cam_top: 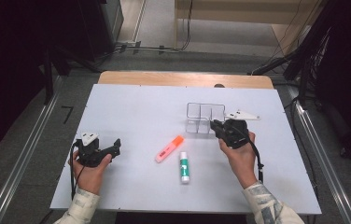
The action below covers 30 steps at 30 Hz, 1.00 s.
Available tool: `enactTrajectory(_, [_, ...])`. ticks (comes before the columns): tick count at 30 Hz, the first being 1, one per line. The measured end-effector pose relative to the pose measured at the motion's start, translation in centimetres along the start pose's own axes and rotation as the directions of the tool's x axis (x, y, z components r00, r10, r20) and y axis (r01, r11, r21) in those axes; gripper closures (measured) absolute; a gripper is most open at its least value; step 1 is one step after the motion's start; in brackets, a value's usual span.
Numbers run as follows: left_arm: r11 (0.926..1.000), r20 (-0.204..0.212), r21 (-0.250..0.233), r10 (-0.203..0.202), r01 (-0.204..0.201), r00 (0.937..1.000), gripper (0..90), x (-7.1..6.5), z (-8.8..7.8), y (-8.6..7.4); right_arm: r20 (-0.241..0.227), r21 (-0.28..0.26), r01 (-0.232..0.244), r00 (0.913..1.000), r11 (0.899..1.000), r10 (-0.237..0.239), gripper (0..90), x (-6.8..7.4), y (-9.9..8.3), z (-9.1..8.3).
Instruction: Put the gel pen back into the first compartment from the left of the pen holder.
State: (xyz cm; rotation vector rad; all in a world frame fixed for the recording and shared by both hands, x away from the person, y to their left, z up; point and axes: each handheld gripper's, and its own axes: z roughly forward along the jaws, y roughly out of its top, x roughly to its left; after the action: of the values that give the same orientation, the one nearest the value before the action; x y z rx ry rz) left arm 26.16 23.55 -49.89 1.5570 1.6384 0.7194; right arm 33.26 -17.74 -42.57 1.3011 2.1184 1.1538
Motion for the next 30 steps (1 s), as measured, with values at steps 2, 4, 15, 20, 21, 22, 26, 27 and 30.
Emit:
enactTrajectory(2, [1.0, 0.0, 0.0, 0.001, -0.001, 1.0, 13.8, 0.0, 0.0, 0.0, -0.004, -0.003, 0.0, 1.0, 1.0, 0.0, 79.0, 0.1, 0.4, 0.2])
enactTrajectory(4, [1.0, 0.0, -0.001, -0.002, 0.002, 1.0, 13.8, 0.0, 0.0, 0.0, -0.006, -0.007, -0.001, 1.0, 1.0, 0.001, 79.1, 0.1, 0.9, 0.4])
enactTrajectory(15, [1.0, 0.0, 0.001, 0.0, 0.0, 1.0, 13.8, 0.1, 0.0, 0.0, -0.017, -0.015, 0.002, 0.9999, 1.0, -0.002, 79.0, 0.7, 2.8, 1.5])
enactTrajectory(20, [1.0, 0.0, 0.001, 0.0, 0.0, 1.0, 13.8, 0.1, 0.1, 0.0, -0.02, -0.02, -0.003, 0.9998, 1.0, 0.003, 79.1, 0.8, 3.8, 2.0])
enactTrajectory(21, [1.0, 0.0, 0.001, 0.0, 0.0, 1.0, 13.8, 0.1, 0.1, 0.0, -0.022, -0.021, -0.003, 0.9998, 1.0, 0.003, 79.1, 0.9, 4.0, 2.1])
enactTrajectory(22, [1.0, 0.0, 0.001, -0.001, 0.001, 1.0, 13.8, 0.1, 0.1, 0.0, -0.021, -0.021, 0.002, 0.9998, 1.0, -0.002, 79.1, 1.0, 4.3, 2.2])
enactTrajectory(26, [1.0, 0.002, 0.0, -0.001, 0.001, 1.0, 13.8, 0.1, 0.1, 0.0, -0.024, -0.018, 0.007, 0.9997, 1.0, -0.008, 79.1, 1.2, 5.2, 2.7])
enactTrajectory(27, [1.0, 0.001, 0.0, -0.001, 0.001, 1.0, 13.8, 0.1, 0.1, 0.0, -0.024, -0.02, 0.009, 0.9997, 1.0, -0.01, 79.0, 1.2, 5.4, 2.8])
enactTrajectory(30, [1.0, 0.002, 0.0, -0.001, 0.001, 1.0, 13.8, 0.1, 0.1, 0.0, -0.028, -0.019, 0.007, 0.9996, 1.0, -0.007, 79.1, 1.4, 5.9, 3.2])
